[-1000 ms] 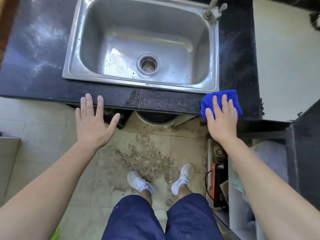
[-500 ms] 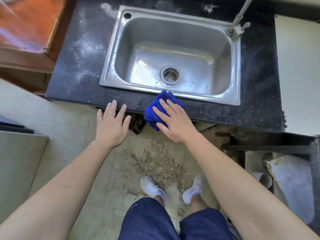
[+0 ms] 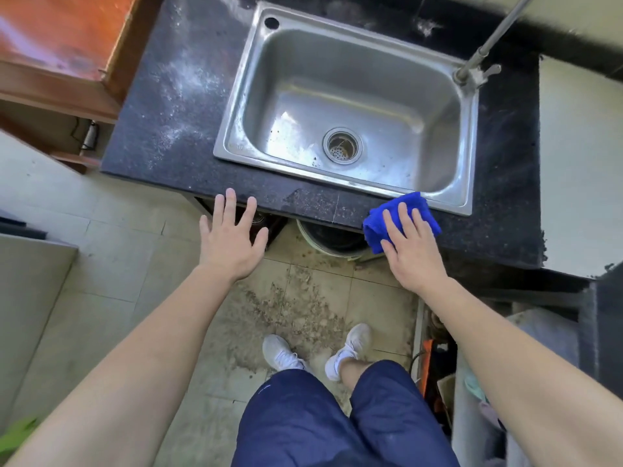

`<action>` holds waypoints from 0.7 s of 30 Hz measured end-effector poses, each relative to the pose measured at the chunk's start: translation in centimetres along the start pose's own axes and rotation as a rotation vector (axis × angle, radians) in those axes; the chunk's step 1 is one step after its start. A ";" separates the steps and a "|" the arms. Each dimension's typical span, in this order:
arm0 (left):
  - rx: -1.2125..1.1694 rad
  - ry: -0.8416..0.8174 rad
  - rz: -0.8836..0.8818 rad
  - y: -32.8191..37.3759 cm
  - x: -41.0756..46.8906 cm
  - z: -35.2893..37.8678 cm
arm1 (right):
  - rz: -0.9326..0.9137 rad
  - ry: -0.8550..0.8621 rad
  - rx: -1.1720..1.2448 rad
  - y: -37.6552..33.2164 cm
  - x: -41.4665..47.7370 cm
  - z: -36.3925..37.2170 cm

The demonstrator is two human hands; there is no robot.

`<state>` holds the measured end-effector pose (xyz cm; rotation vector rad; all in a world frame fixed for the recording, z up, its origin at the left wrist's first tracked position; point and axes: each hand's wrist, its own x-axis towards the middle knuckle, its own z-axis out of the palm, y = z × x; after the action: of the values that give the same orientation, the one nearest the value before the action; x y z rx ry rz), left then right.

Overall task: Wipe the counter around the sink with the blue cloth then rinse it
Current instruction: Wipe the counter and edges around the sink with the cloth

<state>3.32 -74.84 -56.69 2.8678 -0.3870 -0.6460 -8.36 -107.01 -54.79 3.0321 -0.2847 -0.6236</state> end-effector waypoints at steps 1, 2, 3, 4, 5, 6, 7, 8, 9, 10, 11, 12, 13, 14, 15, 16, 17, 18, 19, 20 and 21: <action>-0.003 -0.006 -0.002 0.1 -0.1 -0.1 | -0.051 -0.017 -0.005 -1.2 0.9 -0.5; -0.006 -0.011 -0.004 0.0 -0.2 -0.2 | -0.104 -0.027 -0.008 -2.5 1.7 -1.0; -0.009 -0.016 -0.004 0.0 -0.2 -0.3 | -0.161 -0.025 -0.002 -4.0 2.4 -1.4; -0.013 -0.020 -0.004 0.0 -0.2 -0.4 | -0.224 -0.017 0.009 -5.6 3.0 -1.7; -0.020 -0.022 -0.007 0.0 -0.2 -0.6 | -0.286 -0.015 0.024 -7.2 3.8 -2.1; -0.028 -0.020 -0.011 0.1 -0.1 -0.7 | -0.341 -0.018 0.039 -8.9 4.8 -2.3; -0.035 -0.016 -0.014 0.1 0.0 -0.8 | -0.388 -0.018 0.049 -10.6 5.7 -2.7; -0.038 -0.016 -0.013 0.1 0.0 -1.0 | -0.426 -0.017 0.058 -12.2 6.7 -3.0; -0.041 -0.023 -0.010 0.0 0.0 -1.1 | -0.454 -0.016 0.062 -13.6 7.4 -3.3; -0.047 -0.035 -0.007 -0.3 -0.1 -1.1 | -0.477 -0.015 0.063 -14.8 8.0 -3.5; -0.054 -0.046 -0.006 -0.6 -0.1 -1.2 | -0.492 -0.018 0.065 -15.7 8.5 -3.5; -0.054 -0.054 -0.003 -1.0 -0.2 -1.2 | -0.501 -0.028 0.065 -16.2 8.7 -3.5; -0.037 -0.056 0.007 -1.5 -0.3 -1.3 | -0.507 -0.038 0.056 -16.4 8.8 -3.5; -0.006 -0.056 0.024 -1.8 -0.4 -1.4 | -0.519 -0.038 0.052 -16.3 8.8 -3.5; 0.026 -0.055 0.045 -2.1 -0.5 -1.5 | -0.536 -0.041 0.059 -15.9 8.8 -3.5; 0.052 -0.056 0.064 -2.2 -0.5 -1.8 | -0.559 -0.044 0.079 -15.2 8.8 -3.7; 0.072 -0.056 0.081 -2.4 -0.4 -2.1 | -0.589 -0.035 0.099 -14.5 8.8 -3.6; 0.084 -0.048 0.084 -2.5 -0.3 -2.3 | -0.607 -0.030 0.114 -13.5 8.8 -3.3; 0.080 -0.027 0.066 -2.7 -0.1 -2.5 | -0.608 -0.036 0.122 -12.4 8.6 -3.1; 0.063 -0.003 0.029 -2.9 0.0 -2.7 | -0.599 -0.037 0.117 -11.2 8.3 -2.7; 0.039 0.022 -0.016 -3.2 0.2 -2.9 | -0.578 -0.038 0.101 -9.9 7.8 -2.4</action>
<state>5.49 -71.59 -54.91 2.9155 -0.3777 -0.6165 1.33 -98.74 -56.33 3.1944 0.5999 -0.7026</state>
